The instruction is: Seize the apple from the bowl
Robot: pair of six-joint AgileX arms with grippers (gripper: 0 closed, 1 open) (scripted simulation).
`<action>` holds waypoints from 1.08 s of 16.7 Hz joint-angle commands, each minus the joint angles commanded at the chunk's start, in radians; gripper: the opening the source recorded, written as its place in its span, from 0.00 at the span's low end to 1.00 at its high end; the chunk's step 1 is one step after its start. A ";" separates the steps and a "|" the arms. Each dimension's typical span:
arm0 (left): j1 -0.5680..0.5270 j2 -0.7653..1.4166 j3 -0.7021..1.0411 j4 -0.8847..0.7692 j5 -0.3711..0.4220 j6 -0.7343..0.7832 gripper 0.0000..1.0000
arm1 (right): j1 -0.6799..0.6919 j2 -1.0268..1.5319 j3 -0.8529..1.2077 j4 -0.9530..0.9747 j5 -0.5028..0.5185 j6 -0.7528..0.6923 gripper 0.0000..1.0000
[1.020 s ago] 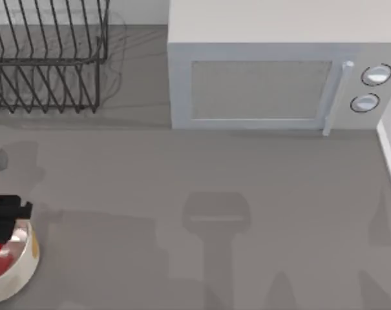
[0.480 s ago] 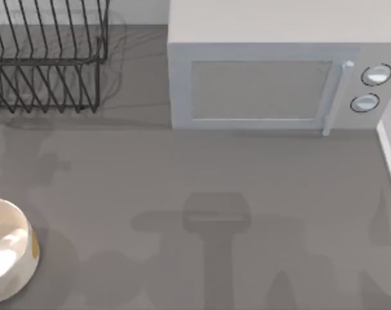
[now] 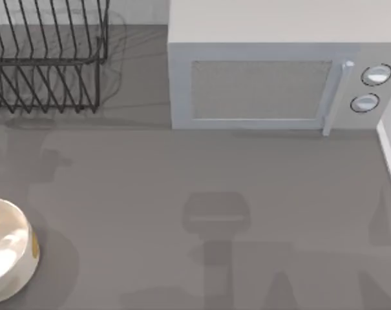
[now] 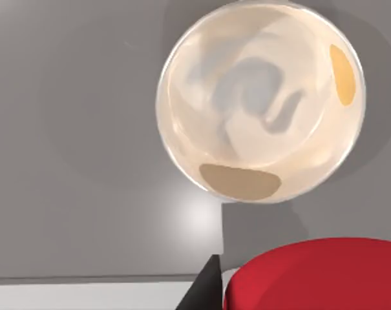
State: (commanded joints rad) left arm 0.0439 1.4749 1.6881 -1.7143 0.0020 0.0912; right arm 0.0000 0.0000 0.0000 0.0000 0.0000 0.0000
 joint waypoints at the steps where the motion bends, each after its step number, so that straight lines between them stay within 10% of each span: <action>1: 0.000 0.000 0.000 0.000 0.000 0.000 0.00 | 0.000 0.000 0.000 0.000 0.000 0.000 1.00; 18: -0.558 0.668 0.397 0.201 0.001 -0.576 0.00 | 0.000 0.000 0.000 0.000 0.000 0.000 1.00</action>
State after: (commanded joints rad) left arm -0.5139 2.1427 2.0855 -1.5137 0.0025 -0.4853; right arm 0.0000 0.0000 0.0000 0.0000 0.0000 0.0000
